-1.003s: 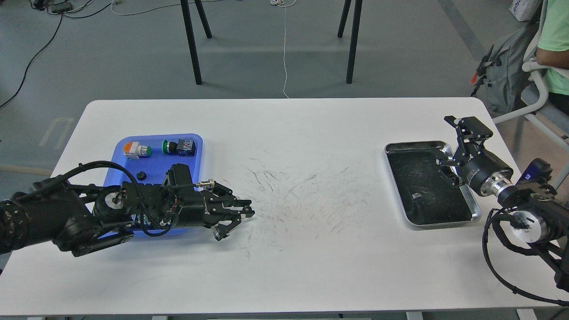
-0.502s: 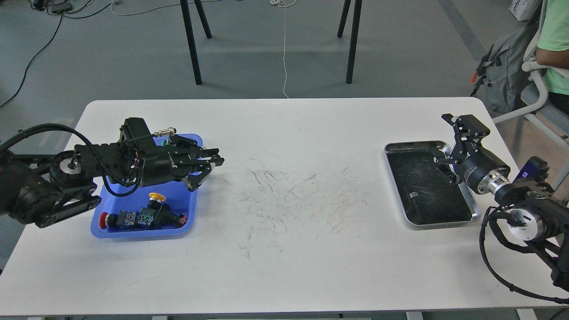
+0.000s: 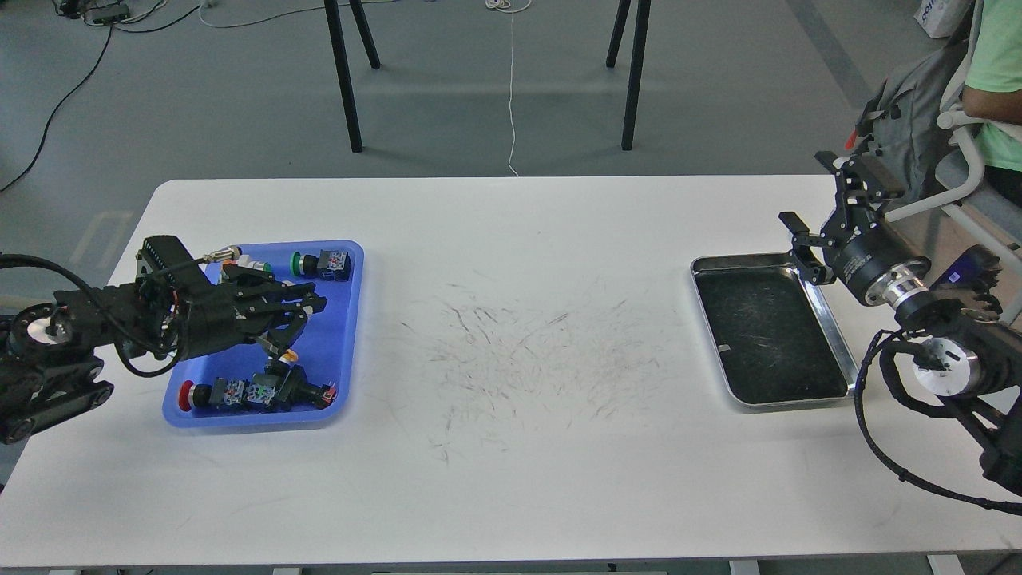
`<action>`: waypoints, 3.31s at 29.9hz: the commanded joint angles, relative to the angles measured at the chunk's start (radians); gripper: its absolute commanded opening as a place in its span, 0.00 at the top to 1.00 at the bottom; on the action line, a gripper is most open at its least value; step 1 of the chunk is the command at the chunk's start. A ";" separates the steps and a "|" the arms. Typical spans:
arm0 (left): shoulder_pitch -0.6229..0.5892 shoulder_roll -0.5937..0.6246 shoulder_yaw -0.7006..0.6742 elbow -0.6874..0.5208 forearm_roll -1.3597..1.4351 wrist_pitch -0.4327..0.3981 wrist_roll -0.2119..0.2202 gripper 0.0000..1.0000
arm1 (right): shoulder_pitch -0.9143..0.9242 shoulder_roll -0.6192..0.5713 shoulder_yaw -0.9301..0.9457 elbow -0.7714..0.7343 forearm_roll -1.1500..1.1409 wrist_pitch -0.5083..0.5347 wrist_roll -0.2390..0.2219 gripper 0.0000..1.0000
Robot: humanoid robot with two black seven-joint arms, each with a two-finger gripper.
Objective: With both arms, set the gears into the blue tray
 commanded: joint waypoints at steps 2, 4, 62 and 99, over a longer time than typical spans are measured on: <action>0.021 -0.021 -0.001 0.048 -0.014 0.000 0.000 0.82 | 0.001 -0.004 0.019 0.042 -0.001 0.002 0.008 0.06; 0.024 -0.035 0.001 0.071 -0.014 0.000 0.000 0.82 | 0.001 -0.006 0.019 0.053 -0.001 0.000 0.008 0.06; 0.058 -0.087 -0.018 0.147 -0.184 -0.026 0.000 0.57 | -0.011 -0.007 0.003 0.068 -0.029 -0.003 0.006 0.06; 0.025 -0.187 -0.595 0.127 -1.269 -0.591 0.000 0.01 | 0.001 0.000 0.004 0.148 -0.033 -0.118 0.000 0.05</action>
